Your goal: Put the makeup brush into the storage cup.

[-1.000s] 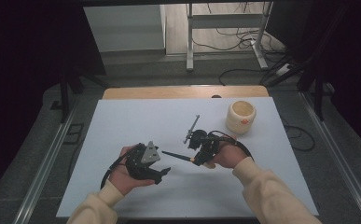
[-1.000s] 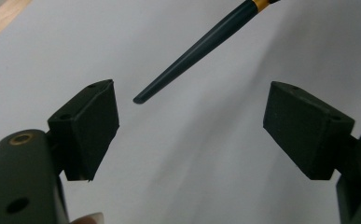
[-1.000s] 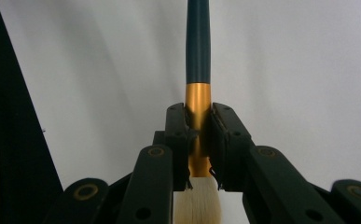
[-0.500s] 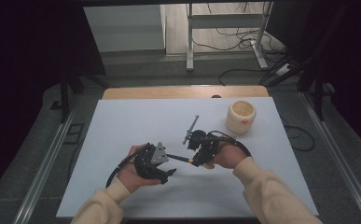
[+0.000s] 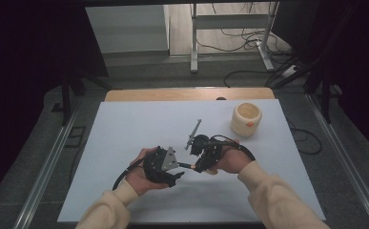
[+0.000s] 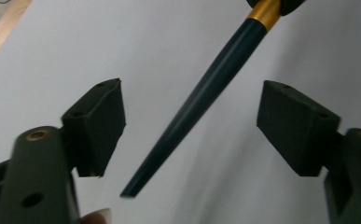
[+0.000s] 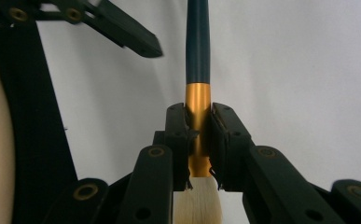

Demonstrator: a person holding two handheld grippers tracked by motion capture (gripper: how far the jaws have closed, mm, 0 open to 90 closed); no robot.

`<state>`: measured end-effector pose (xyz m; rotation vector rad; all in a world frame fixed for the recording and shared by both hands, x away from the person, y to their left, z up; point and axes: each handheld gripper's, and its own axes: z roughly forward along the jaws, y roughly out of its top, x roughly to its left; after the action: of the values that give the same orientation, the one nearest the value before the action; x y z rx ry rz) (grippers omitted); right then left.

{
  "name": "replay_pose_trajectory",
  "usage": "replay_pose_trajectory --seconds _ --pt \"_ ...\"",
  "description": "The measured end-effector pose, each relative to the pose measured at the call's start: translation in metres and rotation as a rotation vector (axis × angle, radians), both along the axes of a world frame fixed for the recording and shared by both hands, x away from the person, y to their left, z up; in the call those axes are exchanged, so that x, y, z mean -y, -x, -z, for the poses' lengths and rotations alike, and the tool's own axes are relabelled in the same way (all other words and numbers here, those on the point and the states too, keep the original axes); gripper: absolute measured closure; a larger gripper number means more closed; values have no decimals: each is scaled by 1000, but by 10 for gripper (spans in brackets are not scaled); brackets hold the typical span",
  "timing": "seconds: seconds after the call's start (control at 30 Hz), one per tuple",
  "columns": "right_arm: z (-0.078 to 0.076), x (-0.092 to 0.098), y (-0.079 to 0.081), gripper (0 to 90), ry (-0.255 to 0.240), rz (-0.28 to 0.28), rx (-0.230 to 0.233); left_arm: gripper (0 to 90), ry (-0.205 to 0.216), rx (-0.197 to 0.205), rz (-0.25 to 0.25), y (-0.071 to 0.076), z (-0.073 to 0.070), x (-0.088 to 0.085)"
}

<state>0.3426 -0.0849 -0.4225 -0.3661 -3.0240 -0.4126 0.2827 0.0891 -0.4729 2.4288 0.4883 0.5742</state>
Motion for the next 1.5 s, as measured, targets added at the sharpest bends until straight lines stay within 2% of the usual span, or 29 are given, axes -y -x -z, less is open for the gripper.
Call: replay_pose_trajectory --seconds 0.03,0.1,0.17,0.27,0.4,0.57,0.63,0.67,0.7,0.73,0.77,0.9,1.07,1.2,1.23,1.3,1.37,1.4,1.43,1.5 --pt "0 0 0 778 0 0 0 279 -5 5 -3 0 0 1" --pt "-1 0 1 778 -13 -17 -19 341 -3 -3 3 0 0 2" --pt "-1 0 1 778 -20 -21 -16 354 -7 1 17 2 1 4" --pt "-2 -1 2 778 -18 -26 -23 441 -11 9 22 3 1 5" --pt "-2 -1 3 777 -16 -24 -18 538 -14 -7 38 2 1 5" --pt "-4 0 2 778 -25 -25 -31 637 -44 1 71 4 4 8" --pt "-5 0 2 778 -24 -31 -36 661 -51 9 85 5 6 10" --pt "-5 0 2 777 -25 -30 -39 670 -60 30 93 6 6 11" --pt "-5 0 3 777 -24 -30 -39 678 -89 53 111 7 6 11" --pt "-5 0 3 777 -24 -30 -39 687 -89 53 111 7 6 11" --pt "-5 0 2 776 -23 -32 -45 698 -112 55 126 10 6 12" --pt "-6 1 1 766 -29 -36 -52 748 -143 41 174 11 7 15" --pt "-10 3 0 745 -42 -26 -46 787 -132 19 197 11 9 18" --pt "-14 5 -1 727 -64 -22 -34 790 -123 16 189 11 7 17" --pt "-17 7 -2 654 -80 -11 -26 790 -124 13 187 10 7 16" --pt "-22 9 -3 566 -104 13 -3 790 -131 14 189 10 6 14" --pt "-26 13 -6 505 -144 39 9 790 -130 14 185 10 5 14" --pt "-26 13 -6 505 -144 39 9 790 -130 14 185 10 5 14" --pt "-31 18 -7 454 -191 64 18 790 -123 11 179 10 6 13" --pt "-36 23 -8 389 -236 82 50 790 -119 8 166 10 6 12"
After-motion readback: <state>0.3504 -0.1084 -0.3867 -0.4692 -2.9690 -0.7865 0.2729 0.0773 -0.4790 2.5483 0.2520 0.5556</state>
